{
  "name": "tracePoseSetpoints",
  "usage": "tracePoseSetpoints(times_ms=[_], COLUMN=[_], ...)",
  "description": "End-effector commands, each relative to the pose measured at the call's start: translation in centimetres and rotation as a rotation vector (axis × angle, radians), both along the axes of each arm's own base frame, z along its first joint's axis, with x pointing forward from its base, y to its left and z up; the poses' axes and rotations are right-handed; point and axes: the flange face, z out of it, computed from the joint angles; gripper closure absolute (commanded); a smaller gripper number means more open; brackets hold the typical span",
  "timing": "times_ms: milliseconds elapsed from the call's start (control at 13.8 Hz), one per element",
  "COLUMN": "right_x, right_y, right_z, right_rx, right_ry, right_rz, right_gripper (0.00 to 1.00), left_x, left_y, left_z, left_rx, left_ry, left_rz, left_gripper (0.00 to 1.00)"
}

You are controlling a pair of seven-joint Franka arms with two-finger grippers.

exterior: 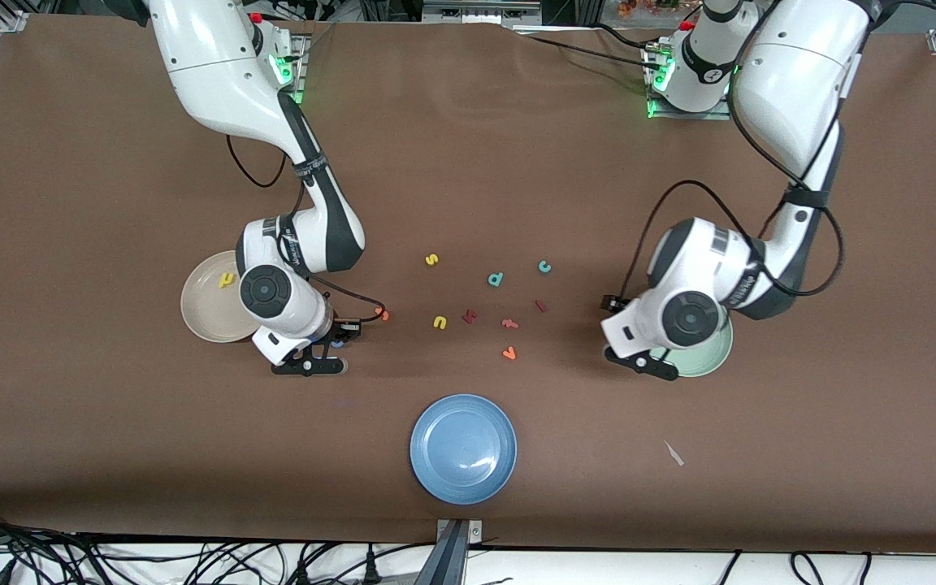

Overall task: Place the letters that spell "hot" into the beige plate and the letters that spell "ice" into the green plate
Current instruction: 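Carry the orange letter to the green plate while the right carries ring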

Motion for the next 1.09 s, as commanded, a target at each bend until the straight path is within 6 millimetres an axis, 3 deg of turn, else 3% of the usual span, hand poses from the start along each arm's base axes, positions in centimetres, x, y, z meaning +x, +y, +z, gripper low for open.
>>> tracePoseSetpoints(times_ms=[0, 289, 579, 868, 1013], right_x=[-0.8, -4.0, -7.8, -9.7, -9.8], right_y=[-3.5, -8.0, -12.3, -17.8, -18.0], right_z=[3.2, 6.1, 5.5, 4.0, 3.9], right_rx=[-0.015, 0.004, -0.039, -0.042, -0.044], right_ry=[0.052, 0.045, -0.019, -0.125, -0.153], right_rz=[-0.06, -0.101, -0.065, 0.065, 0.091], right_gripper=[0.83, 0.83, 0.83, 0.76, 0.67], left_x=[-1.2, -2.4, -4.5, -4.3, -4.3], left_y=[-2.7, -7.0, -12.2, -12.4, -12.2], left_z=[0.6, 0.0, -2.6, -4.7, -5.5], left_rx=[0.018, -0.054, -0.007, -0.005, 0.0], left_ry=[0.003, 0.021, -0.007, -0.018, -0.012], left_rz=[0.203, 0.442, 0.648, 0.731, 0.733], left_gripper=[0.0, 0.0, 0.1, 0.36, 0.45])
